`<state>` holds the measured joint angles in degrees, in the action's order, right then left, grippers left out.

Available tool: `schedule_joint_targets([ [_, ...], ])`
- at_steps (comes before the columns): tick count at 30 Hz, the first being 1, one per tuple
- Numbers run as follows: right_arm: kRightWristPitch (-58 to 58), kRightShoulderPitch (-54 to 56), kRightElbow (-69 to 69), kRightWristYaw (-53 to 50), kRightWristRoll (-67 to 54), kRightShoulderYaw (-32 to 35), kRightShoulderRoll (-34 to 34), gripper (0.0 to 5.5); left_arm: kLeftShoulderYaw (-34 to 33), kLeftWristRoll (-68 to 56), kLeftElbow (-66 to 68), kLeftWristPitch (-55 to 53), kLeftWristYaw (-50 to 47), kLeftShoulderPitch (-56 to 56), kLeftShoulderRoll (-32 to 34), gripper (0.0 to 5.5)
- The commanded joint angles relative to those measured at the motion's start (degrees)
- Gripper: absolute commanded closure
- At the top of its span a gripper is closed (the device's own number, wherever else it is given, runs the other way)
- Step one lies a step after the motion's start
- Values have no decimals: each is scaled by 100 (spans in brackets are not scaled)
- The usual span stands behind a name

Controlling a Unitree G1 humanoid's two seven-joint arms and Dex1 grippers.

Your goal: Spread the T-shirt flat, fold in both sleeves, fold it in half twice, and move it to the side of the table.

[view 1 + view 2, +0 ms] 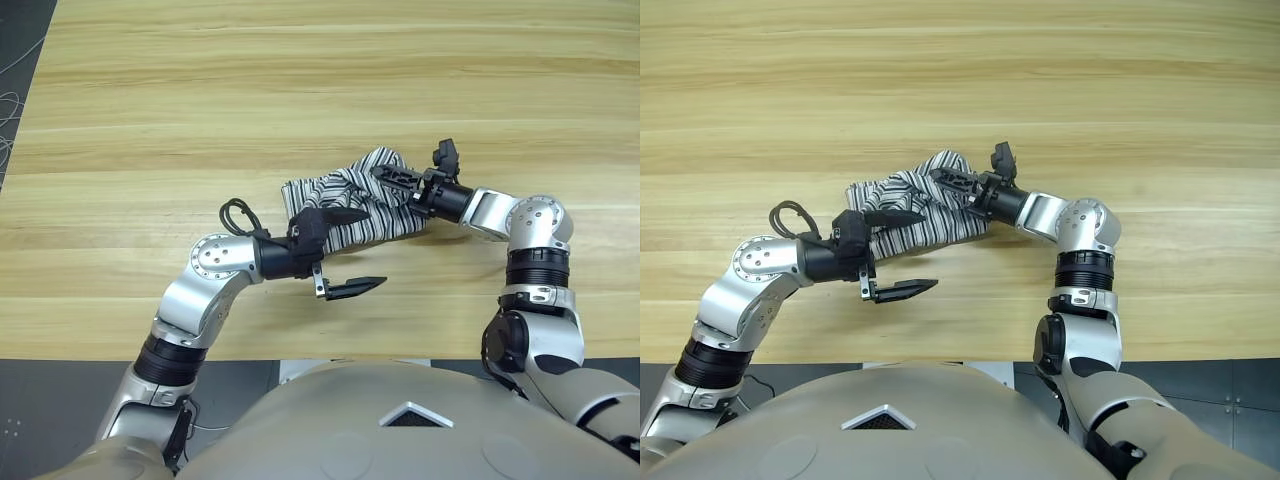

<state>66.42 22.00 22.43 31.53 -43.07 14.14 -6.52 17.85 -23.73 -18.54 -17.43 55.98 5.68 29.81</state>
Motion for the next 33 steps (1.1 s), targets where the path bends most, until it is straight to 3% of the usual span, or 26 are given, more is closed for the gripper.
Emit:
schedule_joint_targets([
  [1, 254, 151, 112, -212, -145, 255, 29, 199, 94, 250, 210, 173, 66, 37, 90, 0],
  [9, 517, 269, -143, -262, -439, 517, 126, 199, 113, 426, 574, 395, 47, -14, 24, 0],
  [13, 535, 211, -323, -231, -498, 463, 141, 130, 102, 470, 666, 447, 30, -43, -22, 0],
  [26, 179, 447, 58, -706, -470, 899, 256, 130, 107, 609, 860, 597, 22, -60, -104, 0],
  [33, 213, 579, 45, -969, -594, 980, 410, 130, 124, 996, 1711, 942, -134, -237, -280, 0],
])
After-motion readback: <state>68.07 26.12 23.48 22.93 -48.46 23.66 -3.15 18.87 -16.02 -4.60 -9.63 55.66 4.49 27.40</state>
